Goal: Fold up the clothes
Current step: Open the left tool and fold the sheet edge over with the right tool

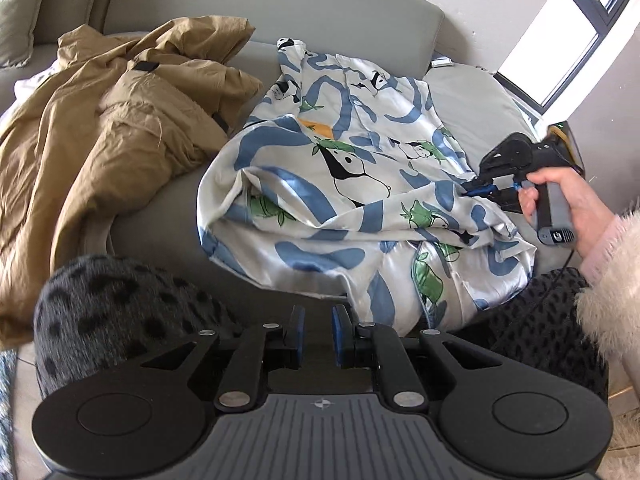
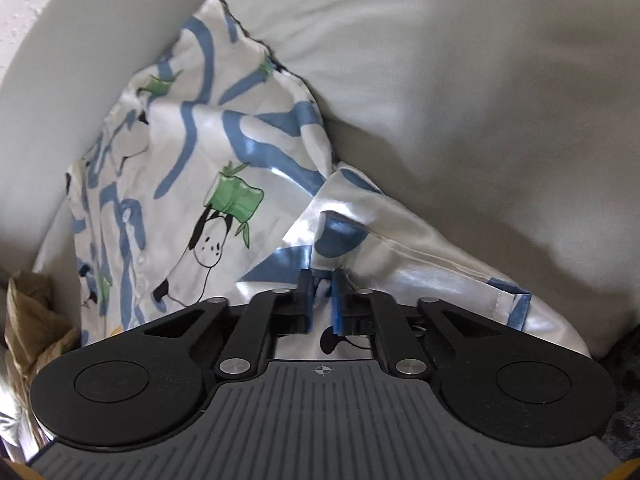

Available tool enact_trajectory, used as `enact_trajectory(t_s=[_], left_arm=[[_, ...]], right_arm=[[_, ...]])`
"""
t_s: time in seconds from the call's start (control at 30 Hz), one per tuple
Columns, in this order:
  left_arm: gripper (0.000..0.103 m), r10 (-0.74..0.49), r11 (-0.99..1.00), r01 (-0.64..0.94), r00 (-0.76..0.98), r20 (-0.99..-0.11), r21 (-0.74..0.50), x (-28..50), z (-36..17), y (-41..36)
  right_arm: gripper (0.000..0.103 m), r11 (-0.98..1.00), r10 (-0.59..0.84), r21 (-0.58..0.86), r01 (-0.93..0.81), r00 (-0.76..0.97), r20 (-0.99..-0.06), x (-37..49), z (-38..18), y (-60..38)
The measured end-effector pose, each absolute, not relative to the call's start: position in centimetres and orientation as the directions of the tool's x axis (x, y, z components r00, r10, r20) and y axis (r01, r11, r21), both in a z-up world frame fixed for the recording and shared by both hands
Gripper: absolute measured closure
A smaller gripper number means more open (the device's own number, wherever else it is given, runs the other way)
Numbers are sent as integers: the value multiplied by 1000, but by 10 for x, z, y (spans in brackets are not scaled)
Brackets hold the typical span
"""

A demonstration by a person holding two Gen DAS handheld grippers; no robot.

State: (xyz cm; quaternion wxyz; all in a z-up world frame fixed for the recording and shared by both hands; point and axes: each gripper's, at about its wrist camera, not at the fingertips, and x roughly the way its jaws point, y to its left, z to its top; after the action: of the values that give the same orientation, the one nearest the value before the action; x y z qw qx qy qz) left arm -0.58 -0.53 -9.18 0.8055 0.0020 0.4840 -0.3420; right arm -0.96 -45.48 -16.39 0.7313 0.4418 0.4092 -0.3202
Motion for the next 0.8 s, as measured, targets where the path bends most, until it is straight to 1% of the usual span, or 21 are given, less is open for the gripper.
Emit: enact_trajectory(t_s=[0.17,0.3,0.37,0.47,0.5,0.57,0.6,0.7,0.77,0.8], left_arm=[[92,-550,781,522,314,-774,-344,-8,-95,-6],[92,-552,782,522,323,-769,-342,-7,-93,-12],[92,-553,783,521,333,-764,-340,-7,-91,-15],[92,-555,787,517,356,-752,-336,-9,-85,-16],[92,-555,789,514,357,-752,-338,-9,-86,-16],[92,-553,791,507,357,-752,-342,-9,-86,-15],[92,-549,795,502,356,-756,-341,-8,-88,-15],[92,-530,808,486,350,-773,-334,-5,-93,-16],[92,-516,815,478,344,-785,-326,-2,-96,-17],[92,-513,817,475,340,-788,-327,-1,-97,-18]], right_arm=[[102,472,-103,472,744,578,-809,-45,-141,-437],[102,498,-76,595,630,715,-694,-62,-114,-435],[102,529,-71,660,533,803,-592,-59,-94,-432],[102,563,-49,764,316,935,-351,-65,-59,-429],[102,580,-59,763,286,949,-310,-70,-50,-427],[102,618,-84,733,285,951,-298,-79,-38,-423],[102,623,-96,721,303,945,-314,-85,-38,-423],[102,586,-129,687,430,887,-444,-110,-67,-427],[102,546,-161,638,543,815,-556,-129,-99,-433],[102,520,-169,621,587,783,-598,-136,-114,-437]])
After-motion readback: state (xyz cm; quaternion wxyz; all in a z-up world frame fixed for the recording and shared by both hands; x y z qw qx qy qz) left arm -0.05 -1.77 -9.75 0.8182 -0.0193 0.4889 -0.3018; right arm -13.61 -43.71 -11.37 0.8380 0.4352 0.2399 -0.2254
